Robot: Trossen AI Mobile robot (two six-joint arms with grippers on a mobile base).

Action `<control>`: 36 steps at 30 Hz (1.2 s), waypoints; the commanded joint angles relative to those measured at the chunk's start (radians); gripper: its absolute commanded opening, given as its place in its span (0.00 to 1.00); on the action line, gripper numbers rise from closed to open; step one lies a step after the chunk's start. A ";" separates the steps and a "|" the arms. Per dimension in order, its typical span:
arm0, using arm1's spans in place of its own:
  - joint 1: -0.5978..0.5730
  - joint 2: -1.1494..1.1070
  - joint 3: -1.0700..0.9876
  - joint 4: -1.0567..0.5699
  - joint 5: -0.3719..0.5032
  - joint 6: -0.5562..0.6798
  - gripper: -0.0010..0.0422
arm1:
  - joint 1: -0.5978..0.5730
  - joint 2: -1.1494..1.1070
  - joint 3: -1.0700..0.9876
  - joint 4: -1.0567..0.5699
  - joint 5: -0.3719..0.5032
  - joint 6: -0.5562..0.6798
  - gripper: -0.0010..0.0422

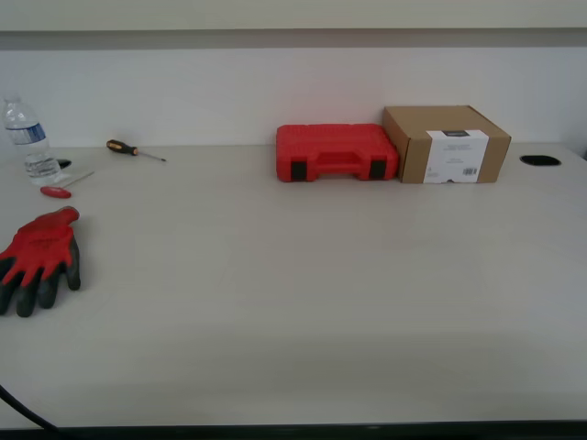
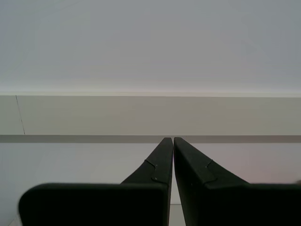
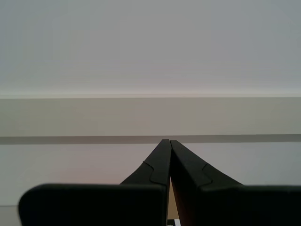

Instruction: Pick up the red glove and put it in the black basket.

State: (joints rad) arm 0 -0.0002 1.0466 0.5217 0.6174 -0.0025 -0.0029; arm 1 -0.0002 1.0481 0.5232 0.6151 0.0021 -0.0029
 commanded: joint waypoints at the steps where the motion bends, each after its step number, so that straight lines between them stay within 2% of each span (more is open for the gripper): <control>1: 0.000 0.000 0.001 0.003 0.000 0.003 0.02 | 0.000 0.000 0.000 0.005 0.002 0.003 0.02; 15: 0.000 0.000 0.001 0.003 0.000 0.003 0.02 | 0.000 0.000 0.012 0.008 0.001 0.027 0.02; 16: 0.000 0.000 0.001 0.003 0.000 0.003 0.02 | 0.000 0.000 0.022 0.009 -0.015 0.048 0.02; 19: 0.000 0.000 0.001 0.003 0.000 0.003 0.02 | 0.002 0.000 0.058 -0.016 -0.141 0.137 0.02; 21: 0.000 0.000 0.001 0.003 0.000 0.003 0.02 | 0.003 0.003 0.102 -0.164 -0.264 0.241 0.02; 23: 0.000 0.000 0.001 0.003 0.000 0.003 0.02 | 0.006 0.018 0.144 -0.342 -0.266 0.290 0.02; 25: 0.000 0.000 0.001 0.003 0.000 0.003 0.02 | 0.006 0.055 0.188 -0.514 -0.241 0.281 0.02; 27: 0.000 0.000 0.001 0.003 0.000 0.003 0.02 | 0.006 0.100 0.214 -0.607 -0.253 0.267 0.02; 29: 0.000 0.000 0.001 0.003 0.000 0.003 0.02 | 0.008 0.169 0.234 -0.658 -0.315 0.289 0.02; 32: 0.000 0.000 0.001 0.002 0.000 0.003 0.02 | 0.010 0.282 0.256 -0.690 -0.437 0.420 0.02; 34: 0.000 0.000 0.001 0.002 0.000 0.003 0.02 | 0.013 0.355 0.265 -0.698 -0.518 0.434 0.02; 36: 0.000 0.000 0.001 0.002 0.000 0.003 0.02 | 0.023 0.407 0.268 -0.712 -0.496 0.385 0.02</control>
State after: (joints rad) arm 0 0.0002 1.0466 0.5217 0.6170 -0.0029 -0.0025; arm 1 0.0174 1.4372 0.7906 -0.0883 -0.5056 0.4015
